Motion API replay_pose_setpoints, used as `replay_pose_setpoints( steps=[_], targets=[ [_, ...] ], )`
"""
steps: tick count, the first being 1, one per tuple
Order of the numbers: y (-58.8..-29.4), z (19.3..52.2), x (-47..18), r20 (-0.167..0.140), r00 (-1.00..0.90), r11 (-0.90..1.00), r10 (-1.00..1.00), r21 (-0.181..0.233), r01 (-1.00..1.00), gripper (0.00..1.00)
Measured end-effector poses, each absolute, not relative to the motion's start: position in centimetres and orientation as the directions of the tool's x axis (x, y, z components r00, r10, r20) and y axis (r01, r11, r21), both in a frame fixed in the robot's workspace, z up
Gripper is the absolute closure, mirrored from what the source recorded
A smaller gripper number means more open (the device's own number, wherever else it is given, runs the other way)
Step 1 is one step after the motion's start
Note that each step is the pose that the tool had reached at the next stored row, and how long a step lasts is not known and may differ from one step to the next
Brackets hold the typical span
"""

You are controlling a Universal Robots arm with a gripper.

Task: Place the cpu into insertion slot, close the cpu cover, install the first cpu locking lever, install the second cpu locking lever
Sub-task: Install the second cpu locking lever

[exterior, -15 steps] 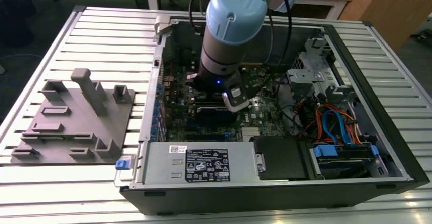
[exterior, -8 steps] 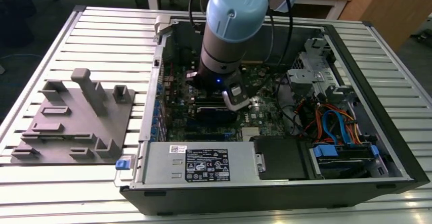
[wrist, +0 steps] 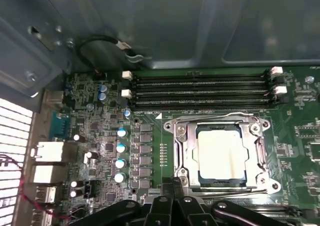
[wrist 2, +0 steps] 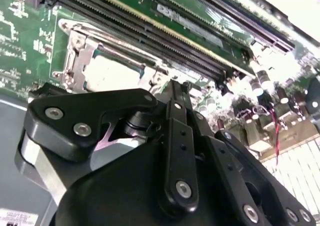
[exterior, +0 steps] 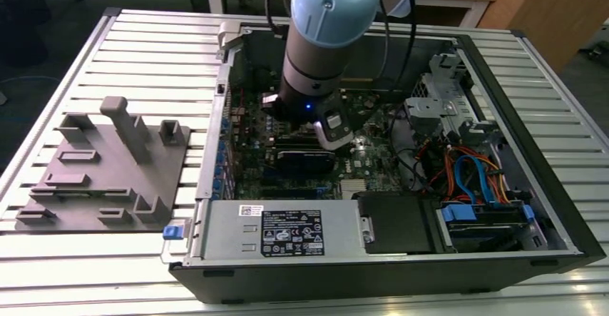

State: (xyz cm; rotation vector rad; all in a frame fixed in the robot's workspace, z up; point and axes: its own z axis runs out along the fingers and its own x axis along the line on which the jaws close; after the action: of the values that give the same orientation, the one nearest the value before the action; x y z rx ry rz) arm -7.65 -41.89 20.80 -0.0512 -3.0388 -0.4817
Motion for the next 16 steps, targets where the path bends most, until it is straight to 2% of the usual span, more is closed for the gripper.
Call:
replay_pose_setpoints(
  steps=[7, 16],
  targets=[
    [-41.9, 22.6, -7.7, 0.069, -0.997, 0.950, 0.023, 0.309, 0.043, 0.90],
    [-41.9, 22.6, -7.7, 0.069, -0.997, 0.950, 0.023, 0.310, 0.043, 0.90]
  ],
)
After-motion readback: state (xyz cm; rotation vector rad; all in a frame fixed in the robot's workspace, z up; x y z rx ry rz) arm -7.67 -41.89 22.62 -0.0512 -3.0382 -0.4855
